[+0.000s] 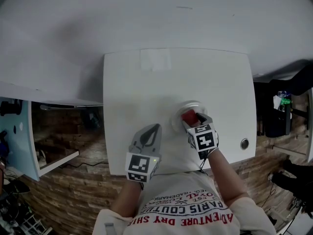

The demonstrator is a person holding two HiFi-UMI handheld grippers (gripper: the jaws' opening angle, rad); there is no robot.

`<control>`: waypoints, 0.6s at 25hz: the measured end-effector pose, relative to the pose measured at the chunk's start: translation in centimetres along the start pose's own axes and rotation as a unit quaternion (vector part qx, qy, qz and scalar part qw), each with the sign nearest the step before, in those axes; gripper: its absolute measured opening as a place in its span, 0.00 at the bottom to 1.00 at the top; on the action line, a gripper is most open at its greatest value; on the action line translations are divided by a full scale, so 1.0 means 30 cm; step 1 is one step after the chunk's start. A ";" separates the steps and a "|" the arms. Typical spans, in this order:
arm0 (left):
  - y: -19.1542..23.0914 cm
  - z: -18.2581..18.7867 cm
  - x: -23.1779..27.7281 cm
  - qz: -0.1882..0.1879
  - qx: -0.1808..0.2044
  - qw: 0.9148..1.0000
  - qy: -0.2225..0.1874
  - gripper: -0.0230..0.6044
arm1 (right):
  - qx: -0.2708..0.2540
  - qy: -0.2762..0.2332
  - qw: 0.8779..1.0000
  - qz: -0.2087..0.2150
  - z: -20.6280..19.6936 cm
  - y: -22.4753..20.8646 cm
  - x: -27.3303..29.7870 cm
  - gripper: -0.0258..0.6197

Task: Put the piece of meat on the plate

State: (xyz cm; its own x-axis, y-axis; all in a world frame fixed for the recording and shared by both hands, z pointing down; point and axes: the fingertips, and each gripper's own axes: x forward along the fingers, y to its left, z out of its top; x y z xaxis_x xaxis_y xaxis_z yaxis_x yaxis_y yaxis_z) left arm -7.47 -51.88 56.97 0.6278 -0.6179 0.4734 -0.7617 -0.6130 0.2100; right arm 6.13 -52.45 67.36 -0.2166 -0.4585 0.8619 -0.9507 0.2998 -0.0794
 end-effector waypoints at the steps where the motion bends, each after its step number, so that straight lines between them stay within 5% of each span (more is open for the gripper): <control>1: 0.001 0.000 0.002 -0.001 0.002 1.000 0.001 0.05 | 0.007 -0.002 1.000 0.004 0.002 -0.001 0.002 0.47; 7: 0.002 0.000 0.012 -0.003 0.007 1.000 0.005 0.05 | 0.025 -0.019 0.999 0.003 0.013 -0.007 -0.008 0.47; 12: -0.020 0.032 0.009 -0.011 0.016 1.000 -0.004 0.05 | 0.015 -0.083 0.996 -0.015 0.090 -0.006 -0.098 0.45; 15: -0.040 0.057 0.002 -0.016 0.022 1.000 -0.014 0.05 | 0.026 -0.135 0.990 -0.028 0.147 -0.009 -0.185 0.17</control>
State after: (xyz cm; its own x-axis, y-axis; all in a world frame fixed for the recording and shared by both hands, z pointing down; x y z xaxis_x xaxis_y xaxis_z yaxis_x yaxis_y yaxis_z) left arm -6.25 -52.04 55.30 0.6567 -0.6104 0.4428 -0.7334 -0.6538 0.1864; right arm 6.62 -53.68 60.39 -0.2082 -0.6820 0.7011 -0.9715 0.2271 -0.0675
